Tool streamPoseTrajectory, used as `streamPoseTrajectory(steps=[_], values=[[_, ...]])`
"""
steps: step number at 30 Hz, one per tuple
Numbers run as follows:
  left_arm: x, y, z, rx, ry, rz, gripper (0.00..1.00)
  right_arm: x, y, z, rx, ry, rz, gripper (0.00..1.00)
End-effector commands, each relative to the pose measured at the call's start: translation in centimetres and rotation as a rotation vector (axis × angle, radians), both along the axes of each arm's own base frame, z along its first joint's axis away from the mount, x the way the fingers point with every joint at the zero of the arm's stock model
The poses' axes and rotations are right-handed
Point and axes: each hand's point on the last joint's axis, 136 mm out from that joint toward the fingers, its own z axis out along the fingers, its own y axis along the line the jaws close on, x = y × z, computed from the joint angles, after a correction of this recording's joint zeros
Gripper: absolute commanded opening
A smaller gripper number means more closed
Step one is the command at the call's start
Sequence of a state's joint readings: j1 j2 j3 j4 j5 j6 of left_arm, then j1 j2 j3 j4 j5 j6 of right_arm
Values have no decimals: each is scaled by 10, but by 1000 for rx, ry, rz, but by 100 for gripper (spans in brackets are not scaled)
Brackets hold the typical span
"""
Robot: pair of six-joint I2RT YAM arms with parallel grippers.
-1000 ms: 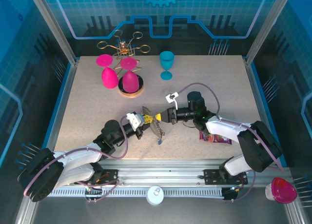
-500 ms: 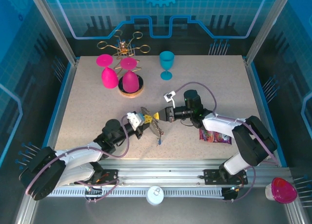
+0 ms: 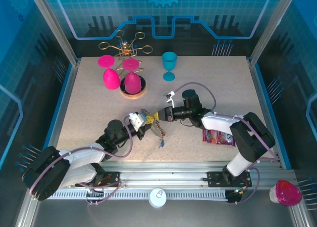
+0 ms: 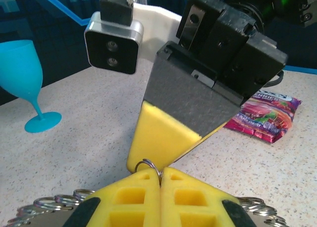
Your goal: Put the keys on the keyring
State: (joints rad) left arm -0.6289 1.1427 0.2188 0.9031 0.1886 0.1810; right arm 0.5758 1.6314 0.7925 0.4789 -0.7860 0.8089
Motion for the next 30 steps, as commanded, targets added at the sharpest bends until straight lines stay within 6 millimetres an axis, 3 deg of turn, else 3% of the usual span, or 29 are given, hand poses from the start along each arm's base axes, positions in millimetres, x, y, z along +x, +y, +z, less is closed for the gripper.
streamPoseTrajectory(steps=[1,11,20,30], values=[[-22,-17,44,-115,-118,-157,0,29,-2,-15,-65,14,-131,0],[-19,-13,49,-139,-147,-139,0,20,-3,-25,-84,40,-115,0],[-19,-7,53,-146,-150,-123,0,16,-13,-19,-67,25,-118,0],[-17,-5,55,-140,-153,-112,0,12,-14,-6,-42,-9,-107,27]])
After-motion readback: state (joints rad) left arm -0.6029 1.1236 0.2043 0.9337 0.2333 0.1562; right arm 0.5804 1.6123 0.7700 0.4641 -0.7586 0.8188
